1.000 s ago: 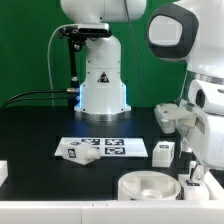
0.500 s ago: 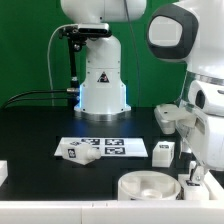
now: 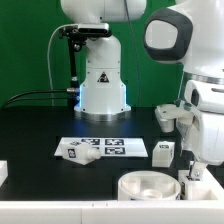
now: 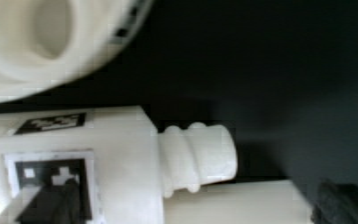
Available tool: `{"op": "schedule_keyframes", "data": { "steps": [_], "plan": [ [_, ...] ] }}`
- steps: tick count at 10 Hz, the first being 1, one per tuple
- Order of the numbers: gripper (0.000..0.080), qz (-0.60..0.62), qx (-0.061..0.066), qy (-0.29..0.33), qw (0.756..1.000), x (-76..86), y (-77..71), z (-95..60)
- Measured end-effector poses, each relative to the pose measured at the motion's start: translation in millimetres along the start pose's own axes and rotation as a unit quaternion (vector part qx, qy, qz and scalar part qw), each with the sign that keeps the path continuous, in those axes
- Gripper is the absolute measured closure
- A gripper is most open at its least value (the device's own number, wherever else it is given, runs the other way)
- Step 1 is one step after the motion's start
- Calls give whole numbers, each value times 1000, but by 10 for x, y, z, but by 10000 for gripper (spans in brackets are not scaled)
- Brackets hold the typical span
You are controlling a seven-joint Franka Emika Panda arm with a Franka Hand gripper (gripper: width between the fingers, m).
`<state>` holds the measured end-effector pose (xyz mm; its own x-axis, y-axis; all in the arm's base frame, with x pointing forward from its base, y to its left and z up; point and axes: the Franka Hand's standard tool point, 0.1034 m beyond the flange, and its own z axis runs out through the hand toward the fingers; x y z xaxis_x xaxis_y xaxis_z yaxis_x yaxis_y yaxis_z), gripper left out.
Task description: Assemble stool
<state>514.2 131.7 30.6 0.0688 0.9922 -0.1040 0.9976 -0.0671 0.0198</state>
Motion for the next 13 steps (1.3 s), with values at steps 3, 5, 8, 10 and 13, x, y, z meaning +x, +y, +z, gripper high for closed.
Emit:
{"op": "schedule_keyframes", "data": {
  "steps": [3, 5, 8, 10, 13],
  "plan": [
    [150, -4, -2, 10, 1000, -64, -262, 5],
    [150, -15, -4, 8, 1000, -258, -252, 11],
    [150, -18, -21, 21, 999, -504, -188, 58],
    [150, -18, -21, 16, 999, -670, -181, 66],
    [150, -17, -21, 17, 999, -649, -181, 61]
  ]
}}
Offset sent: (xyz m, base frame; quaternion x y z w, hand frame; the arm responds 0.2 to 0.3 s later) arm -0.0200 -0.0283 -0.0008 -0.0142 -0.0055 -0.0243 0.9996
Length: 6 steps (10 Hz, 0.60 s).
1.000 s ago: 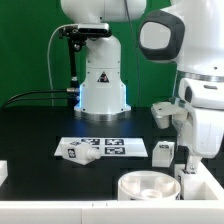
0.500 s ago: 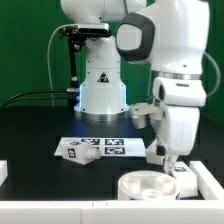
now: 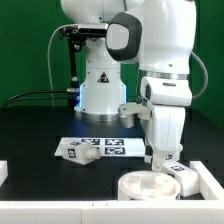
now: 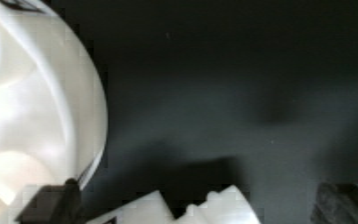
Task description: Assemble stool
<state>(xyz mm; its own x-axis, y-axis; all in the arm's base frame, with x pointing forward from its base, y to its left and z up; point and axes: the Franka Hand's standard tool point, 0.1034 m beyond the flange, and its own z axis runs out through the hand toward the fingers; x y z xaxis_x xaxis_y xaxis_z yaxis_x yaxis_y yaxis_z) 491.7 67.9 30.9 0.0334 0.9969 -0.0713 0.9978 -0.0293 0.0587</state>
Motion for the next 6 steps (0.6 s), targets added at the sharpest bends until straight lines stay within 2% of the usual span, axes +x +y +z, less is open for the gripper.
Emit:
{"op": "schedule_keyframes", "data": {
  "steps": [1, 2, 3, 5, 6],
  "plan": [
    [150, 25, 4, -3, 1000, 41, 10, -16],
    [150, 61, 4, -6, 998, 161, 71, -74],
    [150, 104, -2, -2, 995, 275, 121, -120],
    [150, 147, 15, -2, 989, 304, 165, -138],
    [150, 188, 14, 1, 982, 323, 169, -138]
  ]
}}
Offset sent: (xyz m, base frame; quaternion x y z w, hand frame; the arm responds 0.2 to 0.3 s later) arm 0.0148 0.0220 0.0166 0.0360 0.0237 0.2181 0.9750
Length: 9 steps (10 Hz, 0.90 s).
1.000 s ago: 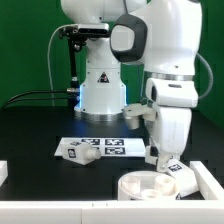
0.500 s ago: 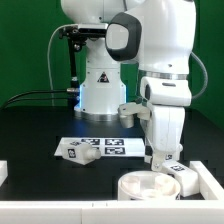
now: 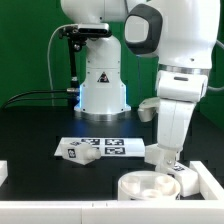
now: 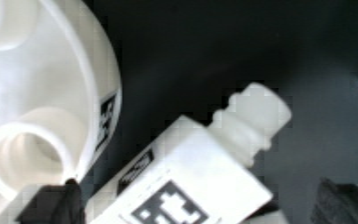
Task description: Assemble stool
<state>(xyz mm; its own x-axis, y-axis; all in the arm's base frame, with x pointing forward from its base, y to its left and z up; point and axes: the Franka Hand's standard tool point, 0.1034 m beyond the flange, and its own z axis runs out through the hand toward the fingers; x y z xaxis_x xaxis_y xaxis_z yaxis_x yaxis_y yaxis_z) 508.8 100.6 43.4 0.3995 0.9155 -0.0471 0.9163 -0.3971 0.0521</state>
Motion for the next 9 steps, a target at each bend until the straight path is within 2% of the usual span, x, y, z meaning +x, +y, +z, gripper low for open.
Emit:
{"op": "schedule_keyframes", "data": {
  "steps": [2, 3, 5, 6, 9],
  "plan": [
    [150, 45, 0, 1, 999, 5, -4, 0],
    [150, 134, -3, 20, 991, 19, -30, -5],
    [150, 242, 14, 50, 969, -132, -77, 80],
    [150, 283, 24, 56, 957, -196, -53, 118],
    [150, 346, 33, 57, 936, -160, -67, 124]
  ]
}}
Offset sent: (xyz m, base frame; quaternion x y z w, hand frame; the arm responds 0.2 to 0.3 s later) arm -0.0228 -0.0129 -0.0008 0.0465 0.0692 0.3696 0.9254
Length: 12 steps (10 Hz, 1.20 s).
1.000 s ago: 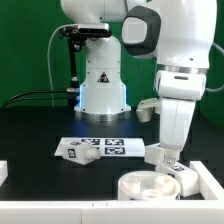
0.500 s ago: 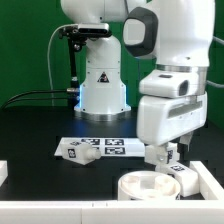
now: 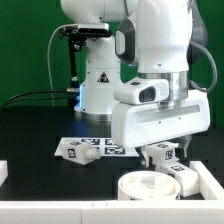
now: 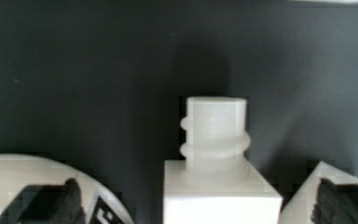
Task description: Assemble stool
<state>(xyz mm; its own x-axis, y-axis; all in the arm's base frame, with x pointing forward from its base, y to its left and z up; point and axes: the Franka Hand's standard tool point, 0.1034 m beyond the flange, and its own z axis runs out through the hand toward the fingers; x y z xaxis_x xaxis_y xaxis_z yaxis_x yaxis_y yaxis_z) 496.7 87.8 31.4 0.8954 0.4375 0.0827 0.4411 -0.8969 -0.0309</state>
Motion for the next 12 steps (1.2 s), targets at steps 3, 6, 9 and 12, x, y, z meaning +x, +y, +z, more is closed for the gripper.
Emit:
{"op": "schedule_keyframes", "data": {
  "steps": [3, 6, 9, 12],
  "plan": [
    [150, 22, 10, -5, 1000, -59, -33, 134],
    [150, 17, 11, -7, 1000, -57, -96, 154],
    [291, 15, 11, -6, 1000, -51, -91, 152],
    [469, 15, 11, -6, 1000, -50, -91, 152]
  ]
}}
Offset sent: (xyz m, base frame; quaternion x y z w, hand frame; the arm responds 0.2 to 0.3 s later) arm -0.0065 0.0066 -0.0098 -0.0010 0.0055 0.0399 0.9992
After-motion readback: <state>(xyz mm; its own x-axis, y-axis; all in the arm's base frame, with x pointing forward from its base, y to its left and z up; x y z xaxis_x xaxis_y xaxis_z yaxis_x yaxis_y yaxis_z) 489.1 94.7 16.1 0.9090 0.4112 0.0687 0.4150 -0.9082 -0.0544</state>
